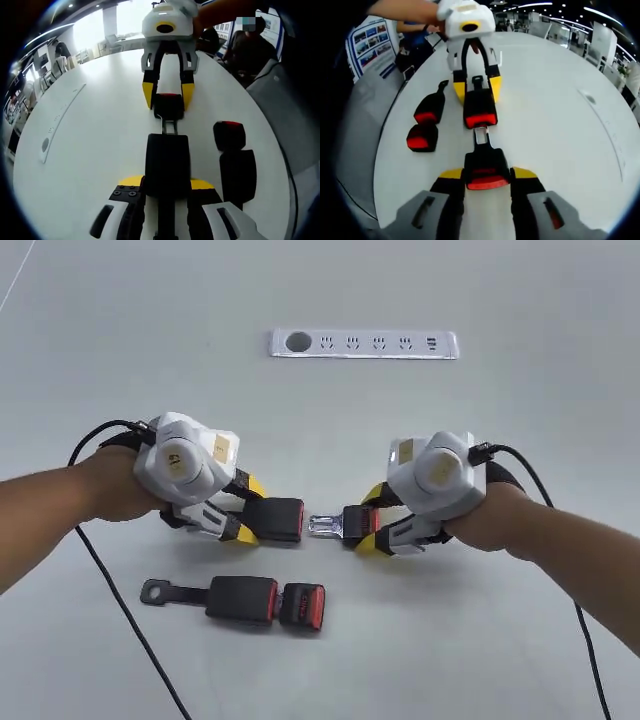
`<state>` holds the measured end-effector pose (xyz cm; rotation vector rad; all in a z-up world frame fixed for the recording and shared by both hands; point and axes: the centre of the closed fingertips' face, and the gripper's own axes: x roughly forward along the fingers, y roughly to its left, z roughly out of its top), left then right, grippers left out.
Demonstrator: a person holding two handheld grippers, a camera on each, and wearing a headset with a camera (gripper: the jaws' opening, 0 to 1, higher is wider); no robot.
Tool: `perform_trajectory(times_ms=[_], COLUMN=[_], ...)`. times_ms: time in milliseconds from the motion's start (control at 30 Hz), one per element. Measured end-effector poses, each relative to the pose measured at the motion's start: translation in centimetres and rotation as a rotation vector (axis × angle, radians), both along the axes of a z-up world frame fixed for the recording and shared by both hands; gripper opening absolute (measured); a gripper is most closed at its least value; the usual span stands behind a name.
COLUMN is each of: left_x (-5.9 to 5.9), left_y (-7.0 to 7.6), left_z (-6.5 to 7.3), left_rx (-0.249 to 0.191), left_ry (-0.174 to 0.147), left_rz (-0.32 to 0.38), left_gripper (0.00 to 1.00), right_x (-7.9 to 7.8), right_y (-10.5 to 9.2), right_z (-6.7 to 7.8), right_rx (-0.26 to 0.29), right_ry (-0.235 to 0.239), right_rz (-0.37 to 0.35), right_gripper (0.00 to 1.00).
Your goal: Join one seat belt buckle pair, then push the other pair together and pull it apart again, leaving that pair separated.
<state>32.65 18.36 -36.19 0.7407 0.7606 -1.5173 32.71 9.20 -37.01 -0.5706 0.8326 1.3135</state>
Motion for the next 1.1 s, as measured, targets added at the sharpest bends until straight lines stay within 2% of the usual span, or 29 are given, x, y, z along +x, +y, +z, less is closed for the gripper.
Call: perform_trajectory(times_ms=[67,367,400,733,867,967,1100], left_x=[0.0,0.0,0.0,0.1,0.1,0.1,0.1], left_y=[0.0,0.1,0.1,0.1,0.0,0.1,0.1], left_z=[0.0,0.0,0.0,-0.2,-0.1,-0.1,-0.1], left_rx=[0.002,0.009,0.009,0.016,0.033,0.034,0.03], left_ry=[0.0,-0.002,-0.001,-0.002,-0.005,-0.004,-0.001], left_rz=[-0.001,-0.003,-0.001,0.006,0.001,0.003,0.007], left_gripper=[0.33,0.32,0.32,0.32,0.32,0.31,0.31], right_x=[0.0,-0.1,-0.2,0.0,0.1,0.0,0.2], right_y=[0.2,1.7,1.6,1.9,3.1,3.3,3.5], right_z=[0.1,0.1,0.1,-0.1,0.0,-0.1,-0.1], right_rx=[-0.011,0.022,0.006,0.013,0.07,0.052,0.052], right_ry=[-0.005,0.003,-0.007,0.006,0.011,0.005,0.013], right_rz=[0.005,-0.022,-0.004,-0.017,-0.047,-0.04,-0.069], right_gripper=[0.35,0.35,0.35,0.34,0.34,0.34,0.33])
